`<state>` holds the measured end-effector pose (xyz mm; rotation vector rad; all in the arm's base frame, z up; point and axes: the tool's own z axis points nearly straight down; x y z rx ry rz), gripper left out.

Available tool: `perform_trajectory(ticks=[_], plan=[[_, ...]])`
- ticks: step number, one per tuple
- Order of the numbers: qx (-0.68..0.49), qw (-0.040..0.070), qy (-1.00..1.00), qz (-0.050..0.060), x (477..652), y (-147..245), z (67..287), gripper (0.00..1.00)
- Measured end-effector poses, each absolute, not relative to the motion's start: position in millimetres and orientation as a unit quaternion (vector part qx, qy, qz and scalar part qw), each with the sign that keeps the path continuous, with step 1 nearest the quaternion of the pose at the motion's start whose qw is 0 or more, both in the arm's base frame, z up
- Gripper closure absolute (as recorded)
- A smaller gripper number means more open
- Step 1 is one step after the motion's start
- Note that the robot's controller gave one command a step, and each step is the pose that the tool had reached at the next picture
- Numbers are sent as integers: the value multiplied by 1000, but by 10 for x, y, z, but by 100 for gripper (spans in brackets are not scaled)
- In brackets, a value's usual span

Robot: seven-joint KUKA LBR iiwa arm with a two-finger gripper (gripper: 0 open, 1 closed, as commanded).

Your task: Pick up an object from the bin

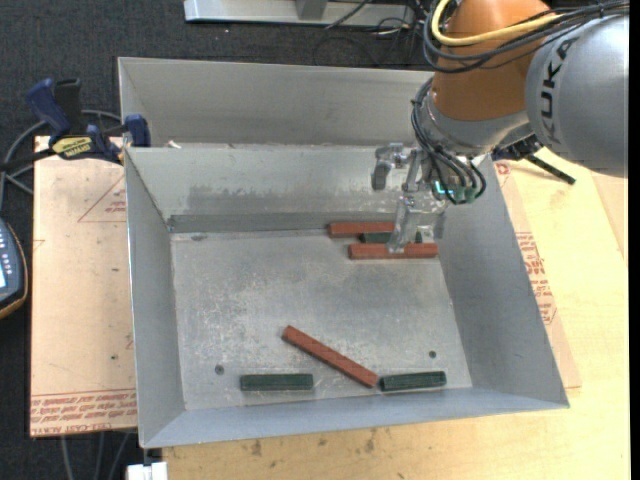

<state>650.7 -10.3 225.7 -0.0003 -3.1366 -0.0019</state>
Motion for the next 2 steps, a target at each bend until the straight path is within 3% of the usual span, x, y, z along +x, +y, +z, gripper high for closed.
perform_trajectory(ticks=[1,2], plan=[[121,2,-993,0,6500,-969,923,0],[73,-3,-997,0,6491,-855,712,0]])
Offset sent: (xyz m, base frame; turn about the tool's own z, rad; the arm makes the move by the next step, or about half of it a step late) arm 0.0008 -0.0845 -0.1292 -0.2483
